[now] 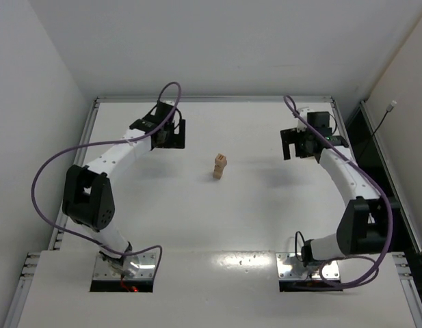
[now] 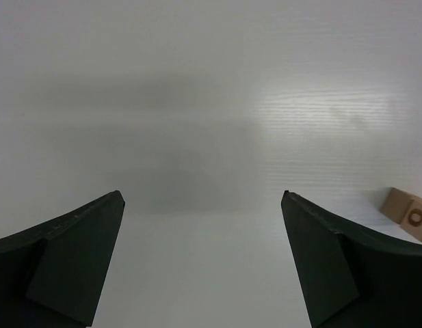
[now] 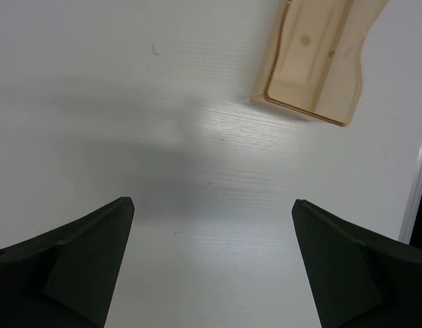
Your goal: Build the wood block tower
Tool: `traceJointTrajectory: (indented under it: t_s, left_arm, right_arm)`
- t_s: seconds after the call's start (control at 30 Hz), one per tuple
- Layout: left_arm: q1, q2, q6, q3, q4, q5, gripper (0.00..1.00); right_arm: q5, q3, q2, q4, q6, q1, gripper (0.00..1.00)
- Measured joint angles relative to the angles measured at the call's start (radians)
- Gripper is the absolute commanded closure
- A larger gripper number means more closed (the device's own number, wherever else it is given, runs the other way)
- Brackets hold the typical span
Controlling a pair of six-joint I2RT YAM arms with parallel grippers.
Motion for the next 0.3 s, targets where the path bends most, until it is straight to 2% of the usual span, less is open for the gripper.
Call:
traceJointTrajectory:
  t_s: [0.13, 0.3]
  left_arm:
    - [0.061, 0.02, -0.012, -0.053, -0.002, 0.009, 0.01]
    - [0.07, 0.074, -0.018, -0.055, 0.002, 0.012, 0.01]
  right_arm:
    - [0.022, 0.0, 0.034, 0.022, 0.001, -0.069, 0.01]
    - [0.027, 0.015, 0.116, 0.026, 0.002, -0.121, 0.01]
